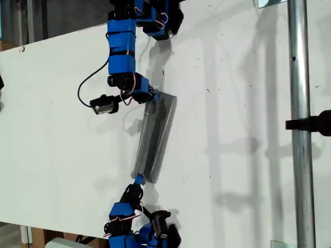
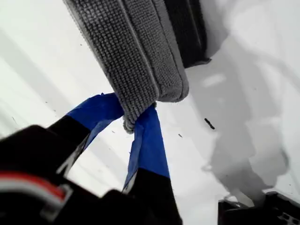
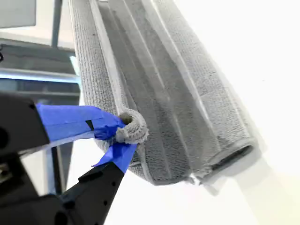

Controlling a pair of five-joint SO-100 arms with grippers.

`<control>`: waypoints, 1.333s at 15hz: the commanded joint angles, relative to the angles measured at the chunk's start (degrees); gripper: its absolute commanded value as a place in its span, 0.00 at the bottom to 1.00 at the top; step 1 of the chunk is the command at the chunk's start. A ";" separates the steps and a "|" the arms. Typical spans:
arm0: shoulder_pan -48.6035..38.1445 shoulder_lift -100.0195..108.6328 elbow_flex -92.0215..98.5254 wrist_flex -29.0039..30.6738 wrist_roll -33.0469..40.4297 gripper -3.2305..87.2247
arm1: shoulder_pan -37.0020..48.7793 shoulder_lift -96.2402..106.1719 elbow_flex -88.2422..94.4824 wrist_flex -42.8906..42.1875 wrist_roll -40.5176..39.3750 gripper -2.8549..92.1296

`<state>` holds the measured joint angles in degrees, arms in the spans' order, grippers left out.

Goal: Grasp corners of a towel and fold twice.

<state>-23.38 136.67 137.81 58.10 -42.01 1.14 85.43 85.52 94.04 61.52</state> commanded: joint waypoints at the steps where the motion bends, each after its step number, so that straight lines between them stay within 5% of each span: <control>1: 0.53 0.97 7.12 -3.16 -4.13 0.00 | -4.22 -6.24 0.79 -0.62 3.69 0.03; 4: 0.62 1.05 11.60 -4.48 -7.38 0.02 | -5.36 -16.08 -3.08 -3.69 4.57 0.03; 6: -1.58 1.32 10.90 -2.29 -9.14 0.13 | -4.92 -15.64 -5.63 -2.99 3.87 0.19; 8: -0.70 3.08 7.73 2.11 -10.46 0.24 | -5.45 -9.58 -5.27 -0.44 3.69 0.23; 15: 17.75 50.80 11.69 7.65 -10.37 0.15 | -7.12 11.60 3.43 6.42 8.35 0.27; 17: 20.21 62.23 16.88 12.13 -13.01 0.15 | -7.12 24.26 16.00 2.46 13.10 0.28; 20: 28.21 62.49 23.82 7.82 -12.48 0.15 | -6.33 57.48 49.39 -17.93 19.51 0.31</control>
<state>1.58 198.37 160.93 67.41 -54.32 -5.45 125.60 120.76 84.64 78.40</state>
